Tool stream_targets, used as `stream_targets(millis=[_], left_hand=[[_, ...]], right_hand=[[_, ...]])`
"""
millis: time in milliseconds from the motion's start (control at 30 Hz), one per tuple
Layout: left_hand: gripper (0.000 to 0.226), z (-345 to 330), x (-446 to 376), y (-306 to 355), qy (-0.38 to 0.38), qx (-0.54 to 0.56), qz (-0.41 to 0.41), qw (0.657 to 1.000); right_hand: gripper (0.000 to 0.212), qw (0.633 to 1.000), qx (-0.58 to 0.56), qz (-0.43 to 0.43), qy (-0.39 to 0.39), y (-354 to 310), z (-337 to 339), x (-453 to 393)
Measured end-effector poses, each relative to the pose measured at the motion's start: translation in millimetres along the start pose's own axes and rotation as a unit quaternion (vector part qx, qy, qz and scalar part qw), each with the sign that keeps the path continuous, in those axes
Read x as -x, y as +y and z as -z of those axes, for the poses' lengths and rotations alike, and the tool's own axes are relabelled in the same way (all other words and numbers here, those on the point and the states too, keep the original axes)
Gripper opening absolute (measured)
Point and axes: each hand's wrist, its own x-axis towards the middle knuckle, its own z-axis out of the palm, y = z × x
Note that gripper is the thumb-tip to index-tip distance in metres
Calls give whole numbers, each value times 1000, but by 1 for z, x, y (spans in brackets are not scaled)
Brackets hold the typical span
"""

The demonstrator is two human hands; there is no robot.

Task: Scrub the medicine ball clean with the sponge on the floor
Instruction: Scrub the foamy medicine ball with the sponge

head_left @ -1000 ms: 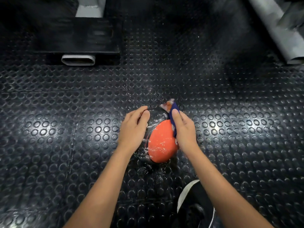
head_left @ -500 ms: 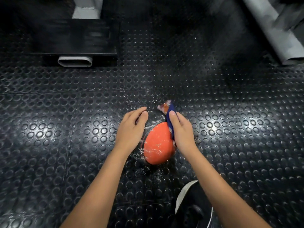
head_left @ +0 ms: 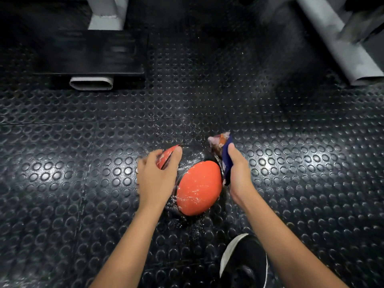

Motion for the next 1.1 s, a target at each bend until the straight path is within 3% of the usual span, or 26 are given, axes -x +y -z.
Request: stream_targets(millis=[167, 233, 333, 400, 467, 567, 633, 733, 767, 833, 933, 1000, 1100], left_hand=[[49, -25, 8, 2, 49, 62, 59, 995], [49, -27, 9, -1, 63, 69, 52, 994], [47, -27, 9, -2, 58, 69, 37, 995], [41, -26, 7, 0, 54, 66, 42, 995], [38, -23, 5, 0, 49, 68, 38, 996], [40, -16, -1, -4, 28, 66, 18, 997], [39, -14, -2, -5, 10, 51, 8, 999], [38, -15, -2, -3, 3, 29, 0, 1000], [33, -16, -1, -2, 0, 28, 1, 1000], [24, -14, -2, 0, -6, 29, 2, 1000], [24, -11, -6, -2, -14, 39, -8, 999], [19, -10, -10, -5, -26, 43, -11, 999], [17, -8, -12, -4, -39, 33, -12, 999]], right_hand=[[29, 971, 171, 161, -46, 8, -15, 19], [25, 968, 182, 172, -29, 15, -15, 19], [31, 997, 67, 26, -21, 20, -7, 6], [46, 994, 36, -95, -29, 20, -2, -4], [45, 991, 63, -118, -30, 13, -2, -7], [37, 995, 91, 19, -28, -5, -12, 3], [30, 978, 151, 133, -53, -16, -20, 15], [26, 950, 236, 200, -42, 0, -18, 9], [28, 960, 223, 170, -22, 3, -13, 7], [38, 990, 142, 20, -17, 11, -3, -3], [41, 985, 92, -138, -50, 18, 5, -4], [40, 993, 70, -93, -20, 17, -1, 0], [35, 992, 92, 84, 9, 6, -9, 19]])
